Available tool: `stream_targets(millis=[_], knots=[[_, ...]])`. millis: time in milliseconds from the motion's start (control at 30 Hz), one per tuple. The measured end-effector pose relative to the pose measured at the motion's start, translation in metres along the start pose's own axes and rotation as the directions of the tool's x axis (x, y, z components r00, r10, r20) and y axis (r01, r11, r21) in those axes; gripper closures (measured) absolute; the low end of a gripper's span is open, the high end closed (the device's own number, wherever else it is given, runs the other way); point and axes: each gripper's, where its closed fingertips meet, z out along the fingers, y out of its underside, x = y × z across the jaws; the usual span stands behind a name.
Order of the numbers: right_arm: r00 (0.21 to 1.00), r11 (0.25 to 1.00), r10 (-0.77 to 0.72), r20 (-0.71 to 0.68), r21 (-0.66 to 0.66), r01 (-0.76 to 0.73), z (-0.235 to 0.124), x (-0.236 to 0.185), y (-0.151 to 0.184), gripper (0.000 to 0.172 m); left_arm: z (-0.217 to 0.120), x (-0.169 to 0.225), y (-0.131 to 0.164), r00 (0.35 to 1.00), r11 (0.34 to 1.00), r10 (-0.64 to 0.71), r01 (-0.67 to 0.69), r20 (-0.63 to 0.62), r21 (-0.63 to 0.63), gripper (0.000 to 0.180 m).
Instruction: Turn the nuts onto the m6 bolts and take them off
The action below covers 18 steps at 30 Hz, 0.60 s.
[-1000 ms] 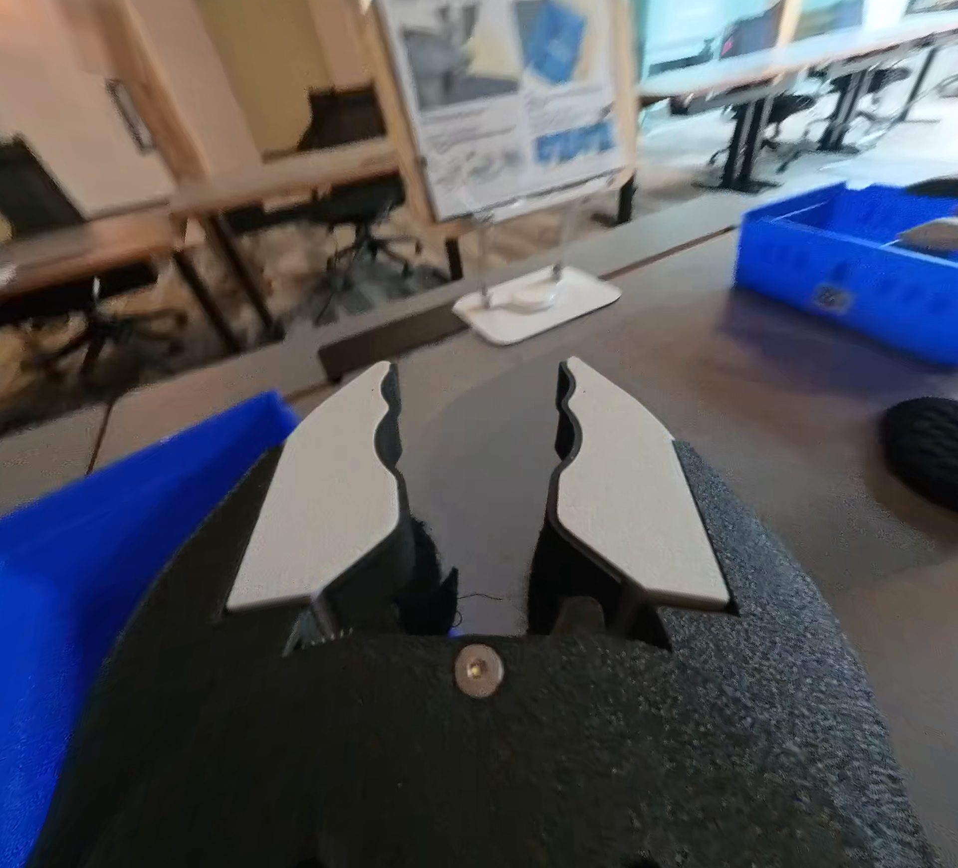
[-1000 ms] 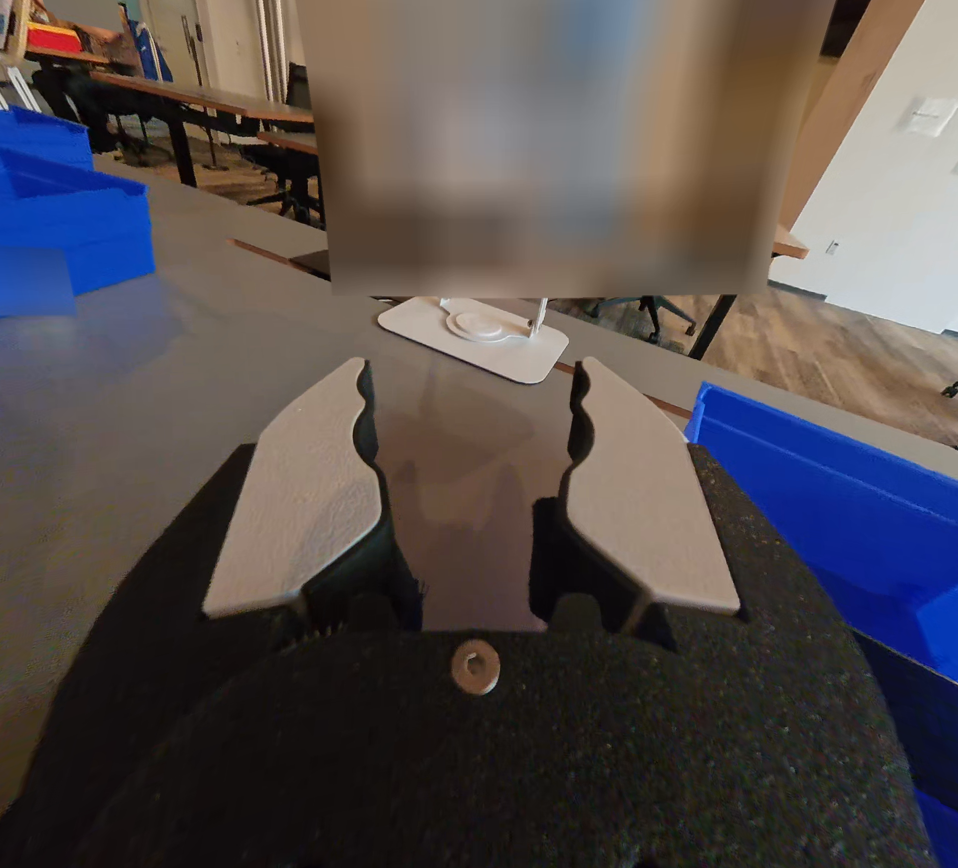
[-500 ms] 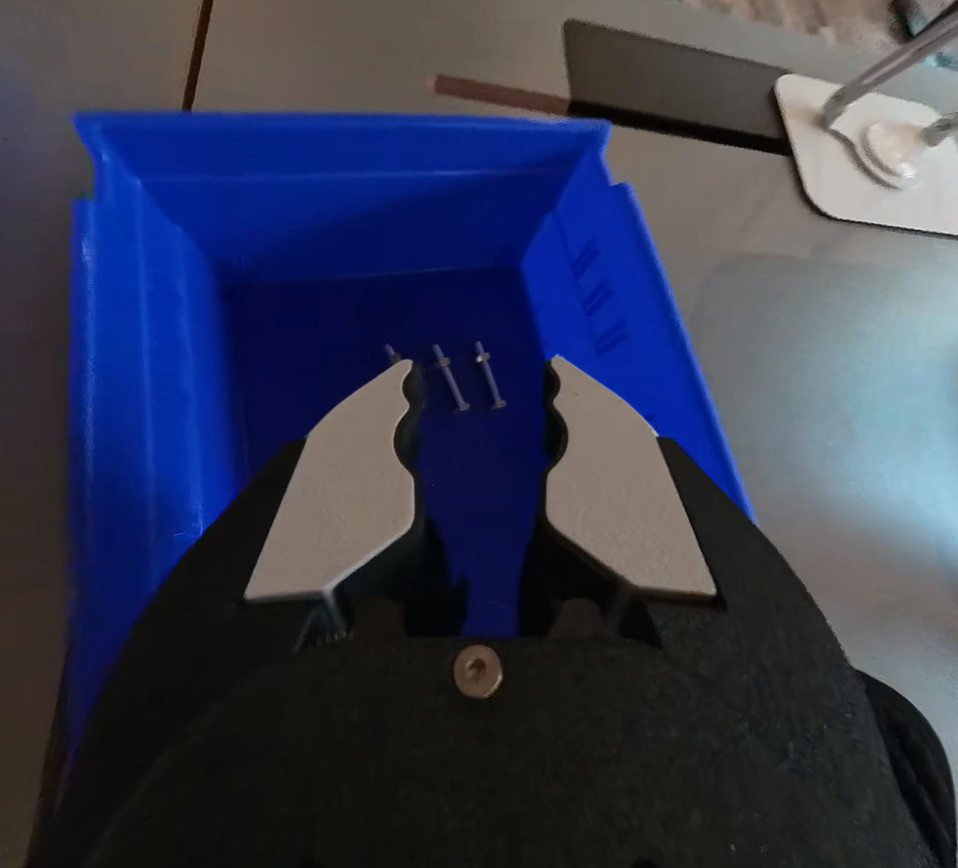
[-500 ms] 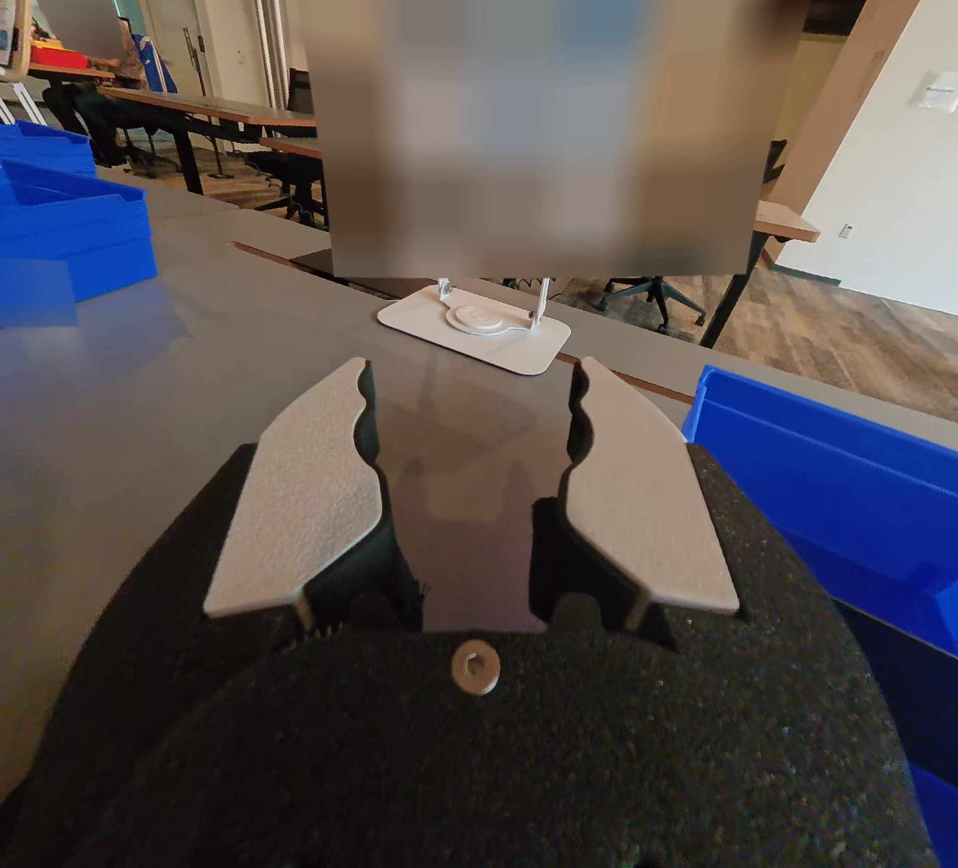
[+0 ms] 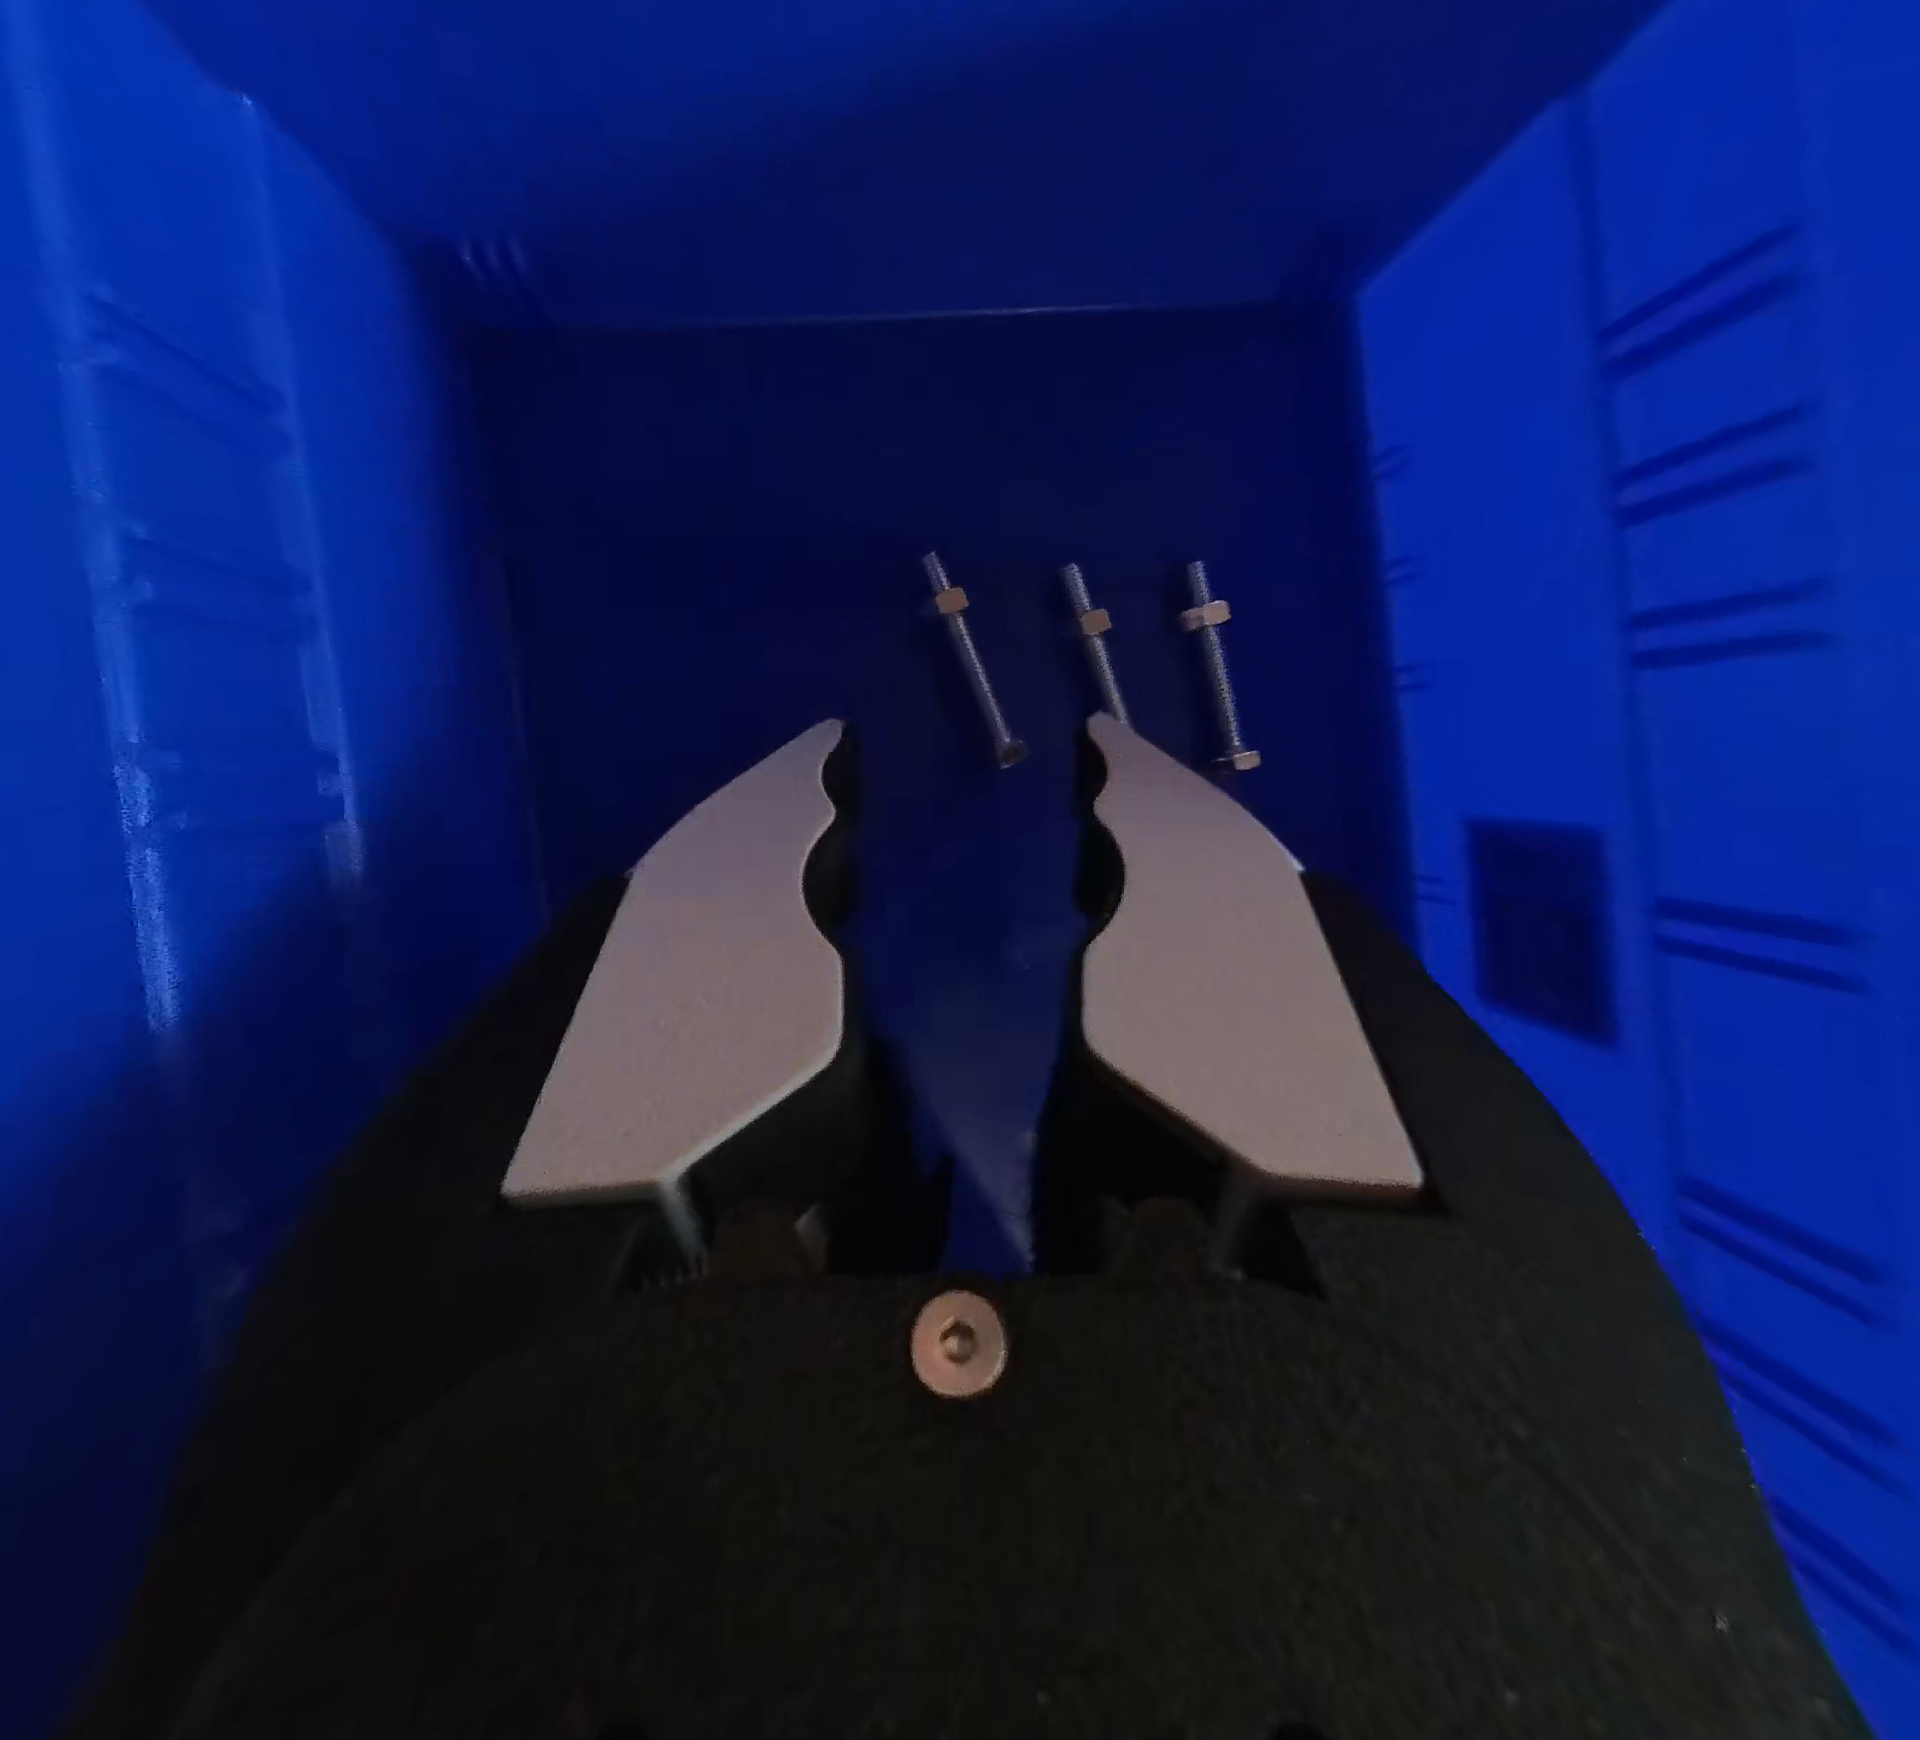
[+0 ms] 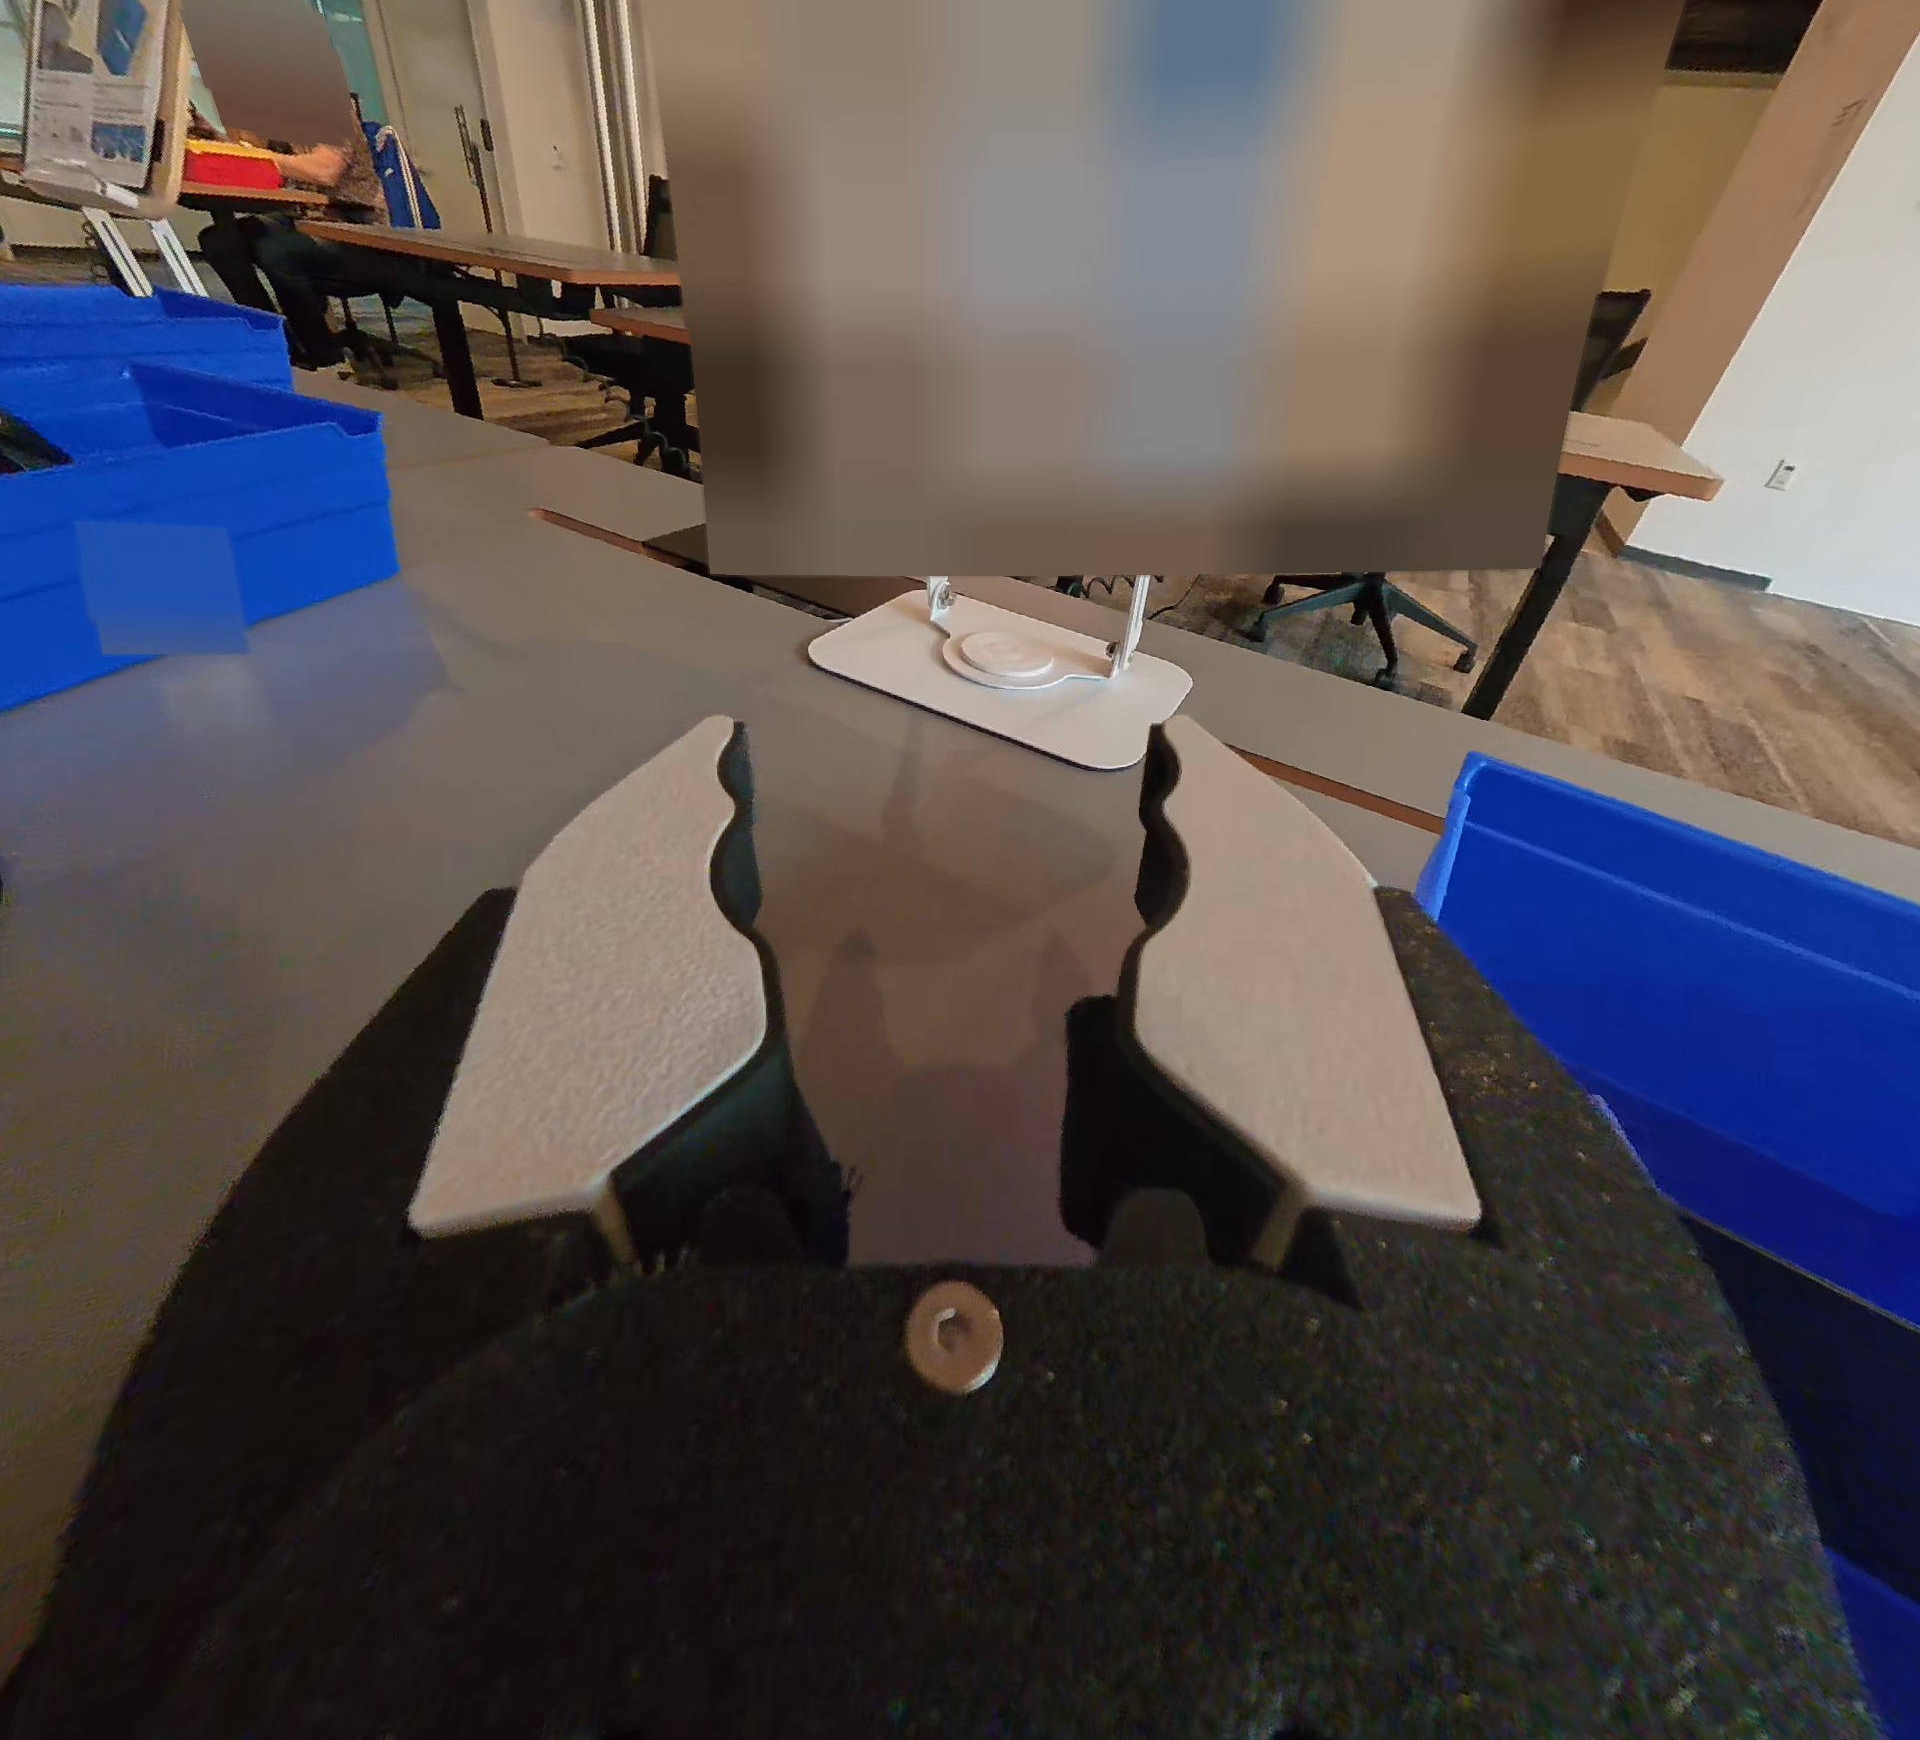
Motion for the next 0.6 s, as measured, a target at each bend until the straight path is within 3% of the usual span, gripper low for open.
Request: stream_targets(millis=[600], knots=[[1.000,1.000,0.003,0.004,0.000,-0.003,0.000,-0.001,0.000,0.100,0.015,-0.002,0.009,0.998,0.997,0.048,-0.045,0.044,-0.064,0.154]])
